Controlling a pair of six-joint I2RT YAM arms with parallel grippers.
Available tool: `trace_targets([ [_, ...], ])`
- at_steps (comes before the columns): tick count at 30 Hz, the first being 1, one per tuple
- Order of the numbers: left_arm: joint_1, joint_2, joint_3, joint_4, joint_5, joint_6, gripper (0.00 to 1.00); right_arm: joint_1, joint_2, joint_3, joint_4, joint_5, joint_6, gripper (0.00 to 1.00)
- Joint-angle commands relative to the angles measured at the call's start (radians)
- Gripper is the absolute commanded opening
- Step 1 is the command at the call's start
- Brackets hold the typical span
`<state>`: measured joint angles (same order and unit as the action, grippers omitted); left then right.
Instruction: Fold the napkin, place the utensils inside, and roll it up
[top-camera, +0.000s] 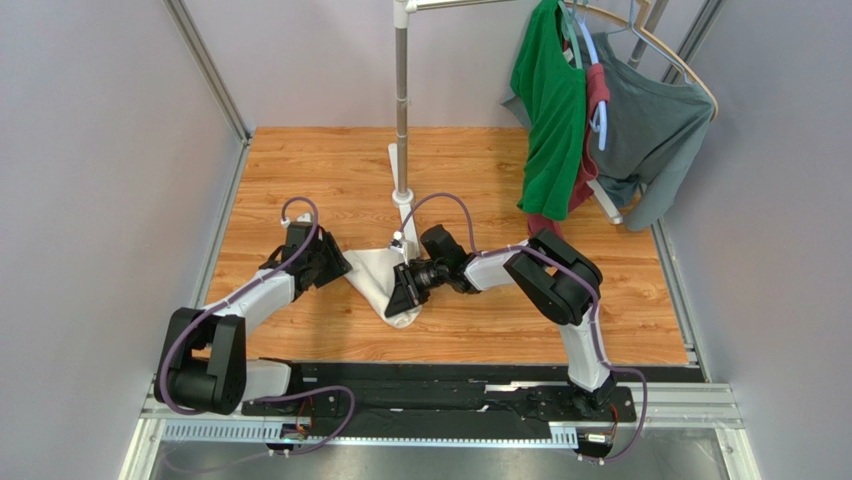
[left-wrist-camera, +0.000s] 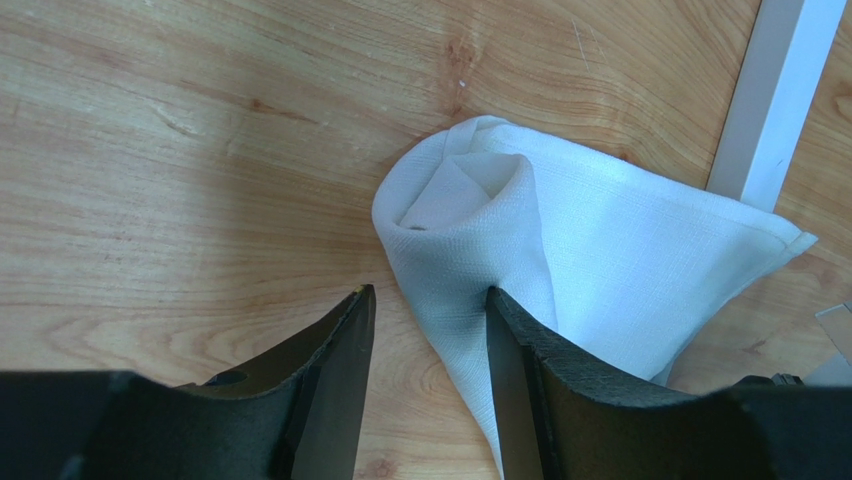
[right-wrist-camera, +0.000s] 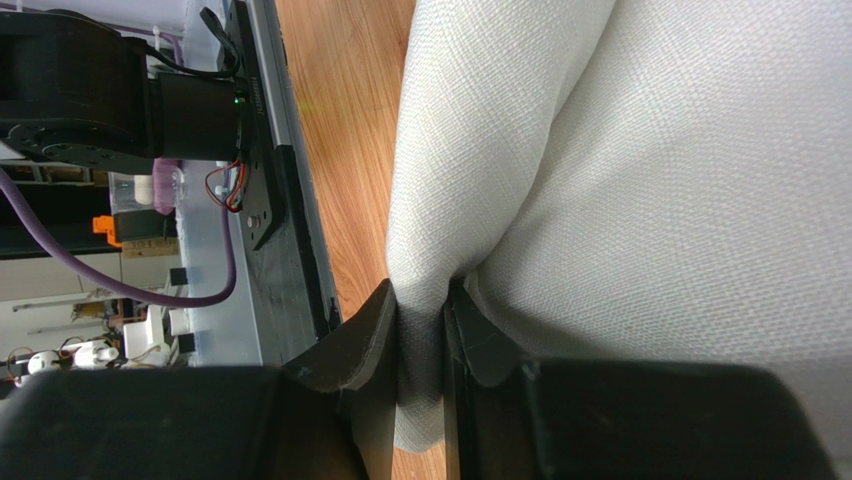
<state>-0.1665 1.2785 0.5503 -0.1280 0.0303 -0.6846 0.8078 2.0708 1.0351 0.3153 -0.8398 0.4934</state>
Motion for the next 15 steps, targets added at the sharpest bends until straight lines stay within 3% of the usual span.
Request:
trace_targets([
  [1, 0.004, 0.044, 0.043, 0.042, 0.023, 0.002, 0.51, -0.015, 0.074, -0.021, -0.117, 0.039, -0.01, 0.13],
  [10, 0.004, 0.09, 0.092, -0.002, 0.025, 0.025, 0.41, -0.019, 0.048, 0.008, -0.197, 0.068, -0.053, 0.18],
  [13, 0.004, 0.107, 0.115, -0.039, 0.014, 0.031, 0.29, -0.019, 0.029, 0.028, -0.255, 0.083, -0.085, 0.24],
  [15, 0.004, 0.113, 0.123, -0.053, 0.005, 0.037, 0.25, -0.019, 0.0, 0.042, -0.297, 0.088, -0.107, 0.34],
])
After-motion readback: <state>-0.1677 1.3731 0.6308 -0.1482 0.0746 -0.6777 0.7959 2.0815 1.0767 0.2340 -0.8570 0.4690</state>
